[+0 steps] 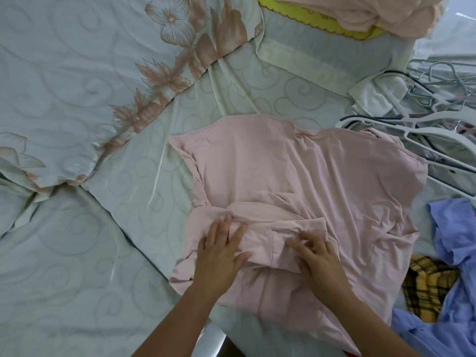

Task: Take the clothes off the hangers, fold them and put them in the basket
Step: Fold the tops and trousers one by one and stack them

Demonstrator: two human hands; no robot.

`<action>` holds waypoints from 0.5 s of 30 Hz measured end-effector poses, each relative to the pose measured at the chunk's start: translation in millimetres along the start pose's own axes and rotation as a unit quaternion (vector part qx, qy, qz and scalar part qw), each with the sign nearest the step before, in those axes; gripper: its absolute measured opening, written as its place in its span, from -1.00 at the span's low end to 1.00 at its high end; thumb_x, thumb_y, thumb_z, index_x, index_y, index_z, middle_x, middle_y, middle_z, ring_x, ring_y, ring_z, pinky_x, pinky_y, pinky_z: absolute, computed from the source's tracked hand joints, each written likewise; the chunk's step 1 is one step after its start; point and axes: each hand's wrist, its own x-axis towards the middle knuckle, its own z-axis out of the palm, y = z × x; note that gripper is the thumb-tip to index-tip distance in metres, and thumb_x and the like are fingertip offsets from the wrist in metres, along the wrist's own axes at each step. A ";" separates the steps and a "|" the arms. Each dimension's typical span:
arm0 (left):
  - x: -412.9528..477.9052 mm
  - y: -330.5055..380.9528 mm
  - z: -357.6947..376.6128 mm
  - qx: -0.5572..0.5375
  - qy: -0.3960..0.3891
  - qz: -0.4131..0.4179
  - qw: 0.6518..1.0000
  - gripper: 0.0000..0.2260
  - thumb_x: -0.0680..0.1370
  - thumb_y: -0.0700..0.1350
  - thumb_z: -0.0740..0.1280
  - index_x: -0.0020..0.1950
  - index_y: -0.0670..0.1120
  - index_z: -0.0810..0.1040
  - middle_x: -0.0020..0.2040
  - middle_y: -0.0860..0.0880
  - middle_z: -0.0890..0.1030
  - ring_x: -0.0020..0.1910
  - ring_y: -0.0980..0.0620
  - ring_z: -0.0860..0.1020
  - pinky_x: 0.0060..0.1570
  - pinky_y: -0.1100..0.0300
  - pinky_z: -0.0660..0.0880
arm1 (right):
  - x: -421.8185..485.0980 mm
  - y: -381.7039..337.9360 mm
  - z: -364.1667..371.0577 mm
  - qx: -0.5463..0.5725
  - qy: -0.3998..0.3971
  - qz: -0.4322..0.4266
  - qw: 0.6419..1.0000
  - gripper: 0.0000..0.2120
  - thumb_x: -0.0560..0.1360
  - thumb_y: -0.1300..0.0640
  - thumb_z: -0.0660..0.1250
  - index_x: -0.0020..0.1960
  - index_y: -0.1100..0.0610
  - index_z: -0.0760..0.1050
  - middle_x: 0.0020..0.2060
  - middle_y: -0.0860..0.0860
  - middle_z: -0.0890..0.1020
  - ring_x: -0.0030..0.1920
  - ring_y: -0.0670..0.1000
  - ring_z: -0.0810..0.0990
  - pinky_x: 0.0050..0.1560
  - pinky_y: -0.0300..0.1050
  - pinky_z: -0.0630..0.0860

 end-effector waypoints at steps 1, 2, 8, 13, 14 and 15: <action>2.4 -4.1 4.4 0.023 -0.046 -0.015 0.999 -0.47 0.55 0.31 -0.11 0.41 0.12 0.27 0.44 -0.05 0.32 0.35 -0.15 0.34 0.00 -0.19 0.51 | 0.4 -2.9 -0.3 -0.015 -0.010 -0.004 1.000 -0.65 0.41 0.07 0.16 0.17 -0.06 0.46 0.16 0.02 0.41 -0.06 0.15 0.56 -0.10 0.01 0.57; 3.5 -6.8 6.4 0.044 -0.088 -0.026 0.995 -0.38 0.52 0.37 -0.23 0.45 0.14 0.22 0.49 -0.03 0.24 0.40 -0.18 0.31 0.07 -0.26 0.48 | 1.0 -5.7 0.2 -0.032 -0.026 -0.009 0.999 -0.61 0.36 0.08 0.25 0.19 -0.08 0.44 0.13 0.04 0.44 -0.06 0.16 0.56 -0.14 0.02 0.58; 17.7 -10.7 -33.6 -0.191 -0.028 -0.041 0.980 -0.12 0.37 0.52 -0.26 0.37 -0.01 0.39 0.41 0.01 0.36 0.39 0.00 0.31 0.32 -0.01 0.28 | 15.4 -14.6 2.5 -0.068 -0.076 0.031 0.994 -0.51 0.22 0.00 0.37 0.14 -0.18 0.42 0.03 0.08 0.52 -0.11 0.23 0.58 -0.35 0.05 0.58; 87.0 -55.9 -73.0 -0.366 0.134 -0.262 0.883 -0.78 0.53 -0.13 0.32 0.05 -0.27 0.55 0.03 -0.21 0.59 0.03 -0.14 0.55 -0.06 0.19 0.38 | 13.2 -8.8 6.0 -0.057 -0.048 -0.003 0.997 -0.50 0.24 0.06 0.40 0.15 -0.19 0.43 0.05 0.07 0.49 -0.06 0.22 0.58 -0.37 0.05 0.57; 107.2 -64.0 -79.7 -0.368 0.132 -0.298 0.871 -0.80 0.53 -0.09 0.33 -0.04 -0.24 0.55 -0.02 -0.22 0.60 -0.02 -0.15 0.56 -0.08 0.16 0.39 | 12.8 -7.8 7.7 -0.051 -0.043 -0.007 0.998 -0.42 0.19 0.11 0.48 0.17 -0.18 0.43 0.07 0.05 0.46 -0.05 0.22 0.57 -0.35 0.06 0.57; 126.4 -70.9 -85.2 -0.374 0.125 -0.319 0.862 -0.77 0.52 -0.03 0.33 -0.15 -0.21 0.53 -0.11 -0.22 0.59 -0.08 -0.16 0.56 -0.11 0.12 0.41 | 13.6 -7.0 9.1 -0.047 -0.040 -0.005 0.998 -0.35 0.15 0.14 0.53 0.18 -0.19 0.42 0.07 0.03 0.43 -0.04 0.21 0.56 -0.33 0.06 0.57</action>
